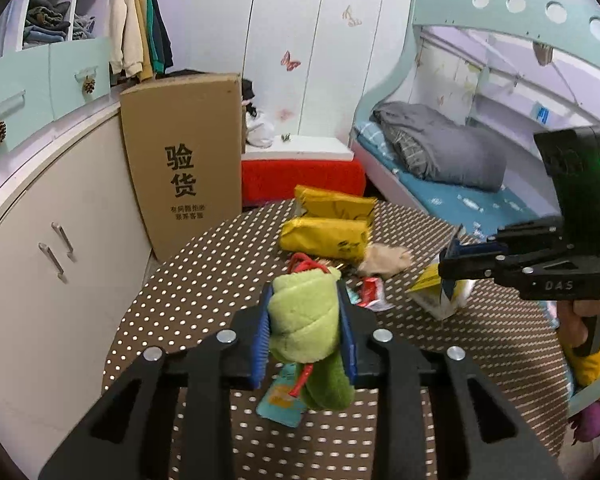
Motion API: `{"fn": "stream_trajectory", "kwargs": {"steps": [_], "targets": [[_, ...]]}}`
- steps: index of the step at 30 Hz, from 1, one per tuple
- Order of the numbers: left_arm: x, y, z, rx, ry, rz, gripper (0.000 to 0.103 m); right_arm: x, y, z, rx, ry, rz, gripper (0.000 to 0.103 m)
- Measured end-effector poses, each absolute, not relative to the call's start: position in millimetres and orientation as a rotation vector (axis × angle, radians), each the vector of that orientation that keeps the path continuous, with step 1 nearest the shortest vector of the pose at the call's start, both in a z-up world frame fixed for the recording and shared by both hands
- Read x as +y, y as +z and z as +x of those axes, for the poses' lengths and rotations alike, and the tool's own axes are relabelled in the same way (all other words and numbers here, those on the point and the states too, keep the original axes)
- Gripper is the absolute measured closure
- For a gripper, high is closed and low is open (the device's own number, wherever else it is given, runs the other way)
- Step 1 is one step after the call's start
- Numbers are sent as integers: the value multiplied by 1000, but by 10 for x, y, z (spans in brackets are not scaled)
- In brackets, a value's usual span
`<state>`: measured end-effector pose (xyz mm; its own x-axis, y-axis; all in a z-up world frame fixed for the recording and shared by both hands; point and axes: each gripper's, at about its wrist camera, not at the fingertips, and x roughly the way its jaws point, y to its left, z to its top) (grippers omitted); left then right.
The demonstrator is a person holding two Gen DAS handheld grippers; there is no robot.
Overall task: Collect trash
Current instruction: 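Lift the green plush toy with the left gripper and carry it toward the bin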
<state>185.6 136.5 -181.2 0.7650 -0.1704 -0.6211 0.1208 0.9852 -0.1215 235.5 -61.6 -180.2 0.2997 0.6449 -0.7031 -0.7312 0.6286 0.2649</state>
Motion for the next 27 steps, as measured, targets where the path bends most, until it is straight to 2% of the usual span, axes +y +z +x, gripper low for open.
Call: {"fn": "stream_trajectory", "kwargs": {"steps": [9, 16, 27], "targets": [[1008, -1429, 1694, 611, -232, -87, 76, -1318, -1328, 2125, 745, 913, 117, 87], [418, -1175, 1665, 579, -316, -62, 76, -2084, -1136, 1909, 647, 783, 235, 87], [-844, -984, 1768, 601, -519, -36, 76, -3703, -1273, 1544, 561, 474, 471, 87]]}}
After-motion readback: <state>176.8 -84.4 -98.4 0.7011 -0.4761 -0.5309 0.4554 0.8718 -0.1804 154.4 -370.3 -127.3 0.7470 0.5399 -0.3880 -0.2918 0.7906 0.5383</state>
